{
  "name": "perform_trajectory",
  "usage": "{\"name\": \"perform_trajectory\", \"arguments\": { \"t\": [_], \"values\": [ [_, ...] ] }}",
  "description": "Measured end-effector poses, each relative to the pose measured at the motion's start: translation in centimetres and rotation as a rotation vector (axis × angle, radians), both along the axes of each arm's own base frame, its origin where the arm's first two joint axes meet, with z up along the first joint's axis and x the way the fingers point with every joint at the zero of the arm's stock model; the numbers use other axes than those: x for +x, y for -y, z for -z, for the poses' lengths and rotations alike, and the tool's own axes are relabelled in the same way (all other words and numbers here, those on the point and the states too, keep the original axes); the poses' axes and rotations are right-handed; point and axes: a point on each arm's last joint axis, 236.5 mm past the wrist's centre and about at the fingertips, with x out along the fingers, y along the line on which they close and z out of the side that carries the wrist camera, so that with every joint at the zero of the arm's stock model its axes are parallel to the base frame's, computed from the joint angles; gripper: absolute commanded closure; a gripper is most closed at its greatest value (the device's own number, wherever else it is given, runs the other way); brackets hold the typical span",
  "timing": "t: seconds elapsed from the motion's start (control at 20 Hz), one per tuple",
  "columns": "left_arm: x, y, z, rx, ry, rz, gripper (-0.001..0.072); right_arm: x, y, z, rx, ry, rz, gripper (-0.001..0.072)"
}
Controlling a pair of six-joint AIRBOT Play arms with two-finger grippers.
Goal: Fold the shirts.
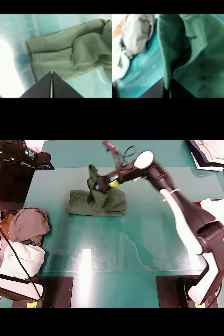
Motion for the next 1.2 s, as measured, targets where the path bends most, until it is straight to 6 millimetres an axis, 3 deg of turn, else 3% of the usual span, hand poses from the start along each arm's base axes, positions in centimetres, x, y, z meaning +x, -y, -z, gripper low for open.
{"name": "perform_trajectory", "arguments": {
  "t": [0.05,0.2,0.35,0.5,0.65,0.7,0.75,0.9,1.05,1.2],
  "values": [
    [0.0,0.0,0.0,0.0,0.0,-0.001,0.0684,0.2,-1.5,0.5,0.014,0.023,0.009,0.0322],
    [-0.1,-0.1,0.0,0.0,-0.004,0.0,0.0684,-0.2,-5.4,2.0,0.037,0.069,0.004,0.0312],
    [-0.3,0.0,0.1,-0.001,-0.012,0.003,0.0684,0.4,-5.8,2.0,0.046,0.098,0.032,0.0313],
    [-0.4,0.0,0.2,0.0,-0.018,0.006,0.0684,2.4,-1.8,1.7,0.028,0.083,0.097,0.0313],
    [-0.5,0.0,0.2,-0.002,-0.02,0.008,0.0684,4.5,5.1,3.2,-0.026,-0.003,0.171,0.0294],
    [-0.5,0.0,0.2,-0.002,-0.021,0.008,0.0684,5.0,7.7,4.0,-0.043,-0.046,0.202,0.0161],
    [-0.5,0.0,0.2,-0.002,-0.021,0.008,0.0684,5.4,10.0,5.1,-0.061,-0.088,0.23,0.0095],
    [-0.5,0.0,0.2,-0.002,-0.02,0.008,0.0684,5.6,15.9,8.1,-0.093,-0.218,0.306,0.008],
    [-0.4,0.0,0.1,-0.003,-0.016,0.006,0.0684,4.7,18.6,11.0,-0.11,-0.321,0.354,0.008],
    [-0.4,0.1,0.1,-0.004,-0.015,0.006,0.0684,3.6,18.2,13.2,-0.093,-0.411,0.358,0.008]
  ]
}}
